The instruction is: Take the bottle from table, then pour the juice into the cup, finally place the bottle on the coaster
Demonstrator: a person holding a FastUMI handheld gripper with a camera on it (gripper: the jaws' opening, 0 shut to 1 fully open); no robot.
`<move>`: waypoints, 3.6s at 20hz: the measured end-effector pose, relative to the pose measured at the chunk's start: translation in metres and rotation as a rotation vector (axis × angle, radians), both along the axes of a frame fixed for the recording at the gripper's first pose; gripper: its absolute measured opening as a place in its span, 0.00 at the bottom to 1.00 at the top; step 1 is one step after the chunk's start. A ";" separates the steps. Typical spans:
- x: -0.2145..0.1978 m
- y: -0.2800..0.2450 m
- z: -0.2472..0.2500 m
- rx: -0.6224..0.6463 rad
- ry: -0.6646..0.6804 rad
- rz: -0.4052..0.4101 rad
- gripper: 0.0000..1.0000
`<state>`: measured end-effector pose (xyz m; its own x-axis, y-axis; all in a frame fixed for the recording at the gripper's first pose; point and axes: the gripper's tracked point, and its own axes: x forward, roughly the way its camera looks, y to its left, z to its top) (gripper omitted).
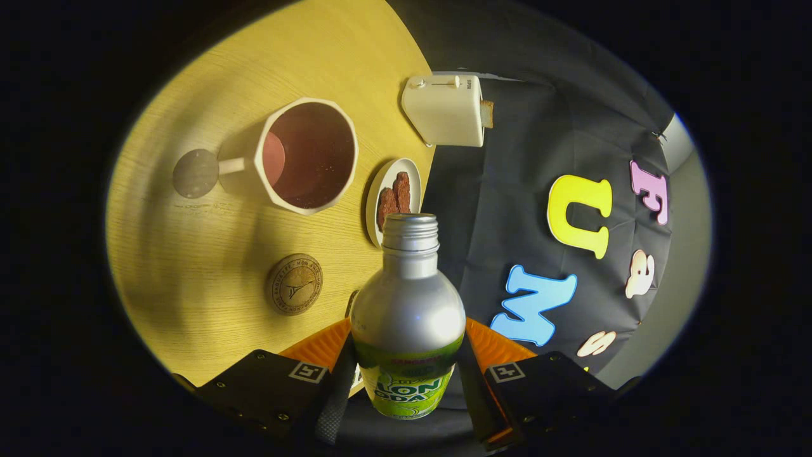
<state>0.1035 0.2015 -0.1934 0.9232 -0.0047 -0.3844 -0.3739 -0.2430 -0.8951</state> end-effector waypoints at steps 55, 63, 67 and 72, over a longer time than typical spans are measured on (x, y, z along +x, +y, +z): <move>0.015 0.008 0.033 -0.231 -0.039 0.169 0.77; 0.019 0.018 0.030 -0.272 -0.037 0.202 0.77; 0.019 0.021 0.026 -0.295 -0.032 0.216 0.77; 0.020 0.023 0.022 -0.325 -0.022 0.224 0.77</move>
<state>0.1234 0.2249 -0.1713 0.9229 0.0796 -0.3766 -0.2614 -0.5886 -0.7650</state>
